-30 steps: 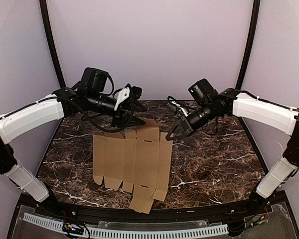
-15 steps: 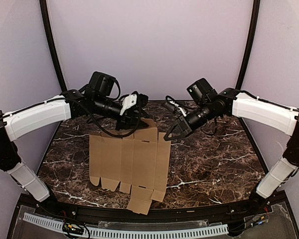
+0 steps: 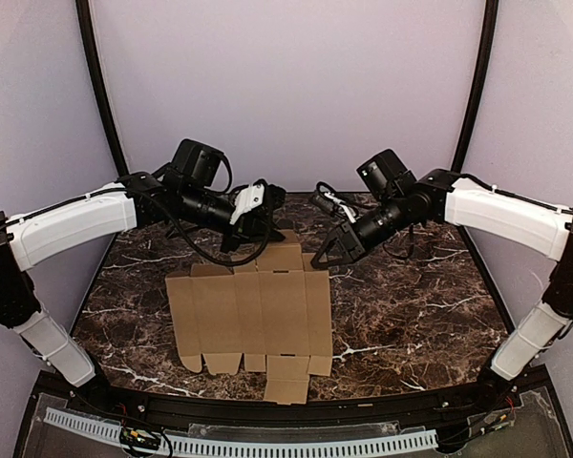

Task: Fold the paper box

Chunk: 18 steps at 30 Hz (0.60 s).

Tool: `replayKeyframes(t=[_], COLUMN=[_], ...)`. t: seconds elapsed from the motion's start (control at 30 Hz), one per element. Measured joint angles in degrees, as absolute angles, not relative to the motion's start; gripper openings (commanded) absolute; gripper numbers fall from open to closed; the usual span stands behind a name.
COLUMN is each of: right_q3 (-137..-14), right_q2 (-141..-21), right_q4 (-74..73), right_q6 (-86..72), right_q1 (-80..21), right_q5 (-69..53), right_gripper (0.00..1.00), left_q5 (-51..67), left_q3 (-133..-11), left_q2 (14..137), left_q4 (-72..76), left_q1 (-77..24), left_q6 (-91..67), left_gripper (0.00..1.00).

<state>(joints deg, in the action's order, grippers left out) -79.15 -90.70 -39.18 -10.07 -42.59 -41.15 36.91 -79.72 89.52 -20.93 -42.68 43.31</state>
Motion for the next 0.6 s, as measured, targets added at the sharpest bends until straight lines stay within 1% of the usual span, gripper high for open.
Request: replayKeyframes(t=[0.1, 0.2, 0.27, 0.6], right_q3=[-78.3, -75.7, -74.0, -72.3], right_q2=[-89.4, -86.4, -83.9, -76.9], right_q4=[-38.3, -37.3, -36.9, -35.5], right_q6=[-10.4, -10.4, -10.2, -9.3], right_q1=[-42.7, -42.8, -42.8, -42.8], right_q5=[-39.7, -37.3, -35.4, -22.2], right_gripper=[0.55, 0.67, 0.73, 0.82], left_q5=[35.5, 32.5, 30.2, 19.3], left_q3=[-79.7, -79.7, -79.0, -77.4], left_q2=[89.5, 89.4, 89.1, 86.8], left_q4=[-20.9, -20.3, -18.3, -12.6], left_q1=[-42.7, -42.7, -42.7, -42.7], left_q6=[43.3, 42.2, 40.6, 26.7], left_gripper=[0.01, 0.01, 0.01, 0.01])
